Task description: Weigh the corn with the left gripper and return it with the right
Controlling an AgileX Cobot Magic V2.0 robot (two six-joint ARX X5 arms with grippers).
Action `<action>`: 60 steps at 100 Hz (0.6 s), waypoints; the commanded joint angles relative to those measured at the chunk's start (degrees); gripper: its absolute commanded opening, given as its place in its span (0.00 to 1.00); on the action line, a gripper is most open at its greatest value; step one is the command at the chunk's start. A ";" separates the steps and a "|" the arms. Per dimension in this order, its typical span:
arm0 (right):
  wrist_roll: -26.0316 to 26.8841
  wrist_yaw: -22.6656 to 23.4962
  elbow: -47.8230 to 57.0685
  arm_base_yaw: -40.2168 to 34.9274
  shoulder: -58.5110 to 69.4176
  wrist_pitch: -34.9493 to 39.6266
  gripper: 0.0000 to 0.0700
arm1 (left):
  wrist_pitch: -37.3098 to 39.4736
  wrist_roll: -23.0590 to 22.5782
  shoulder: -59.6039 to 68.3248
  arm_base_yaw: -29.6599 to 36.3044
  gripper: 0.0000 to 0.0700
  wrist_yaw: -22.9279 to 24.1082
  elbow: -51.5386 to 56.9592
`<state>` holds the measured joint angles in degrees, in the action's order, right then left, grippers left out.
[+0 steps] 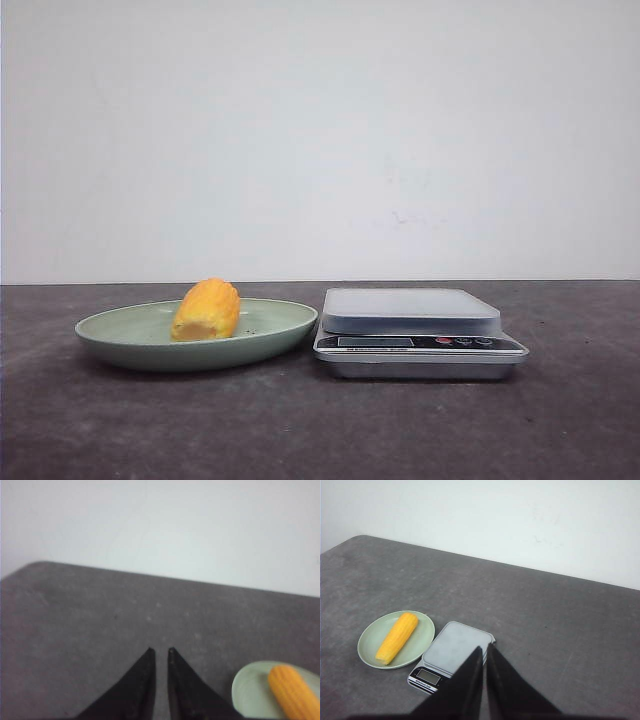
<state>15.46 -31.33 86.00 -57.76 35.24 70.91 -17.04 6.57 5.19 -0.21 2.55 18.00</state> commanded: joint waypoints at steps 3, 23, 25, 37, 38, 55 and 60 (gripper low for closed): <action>0.77 -0.20 0.70 -0.72 0.48 -0.63 0.01 | 3.80 -0.57 -2.60 -0.11 0.00 -0.96 -5.66; 0.77 -0.20 0.70 -0.72 0.48 -0.61 0.01 | 8.92 1.07 -5.01 -0.15 0.00 -1.90 -13.70; 0.77 -0.20 0.70 -0.72 0.48 -0.63 0.01 | 9.31 1.05 -5.01 -0.15 0.00 -2.16 -14.14; 0.77 -0.20 0.70 -0.72 0.48 -0.63 0.01 | 9.88 0.83 -5.01 -0.15 0.00 -2.54 -15.87; 0.77 -0.20 0.70 -0.72 0.48 -0.63 0.01 | 9.88 0.68 -5.03 -0.15 0.00 -2.54 -15.96; 0.77 -0.20 0.70 -0.72 0.48 -0.61 0.01 | 8.72 0.17 -5.03 -0.07 0.00 -2.56 -17.22; 0.77 -0.20 0.70 -0.72 0.48 -0.61 0.01 | 7.08 0.17 -5.03 -0.02 0.00 -2.56 -17.22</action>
<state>15.46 -31.35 86.00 -57.76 35.24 70.91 -8.49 7.03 0.23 -0.25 0.08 1.83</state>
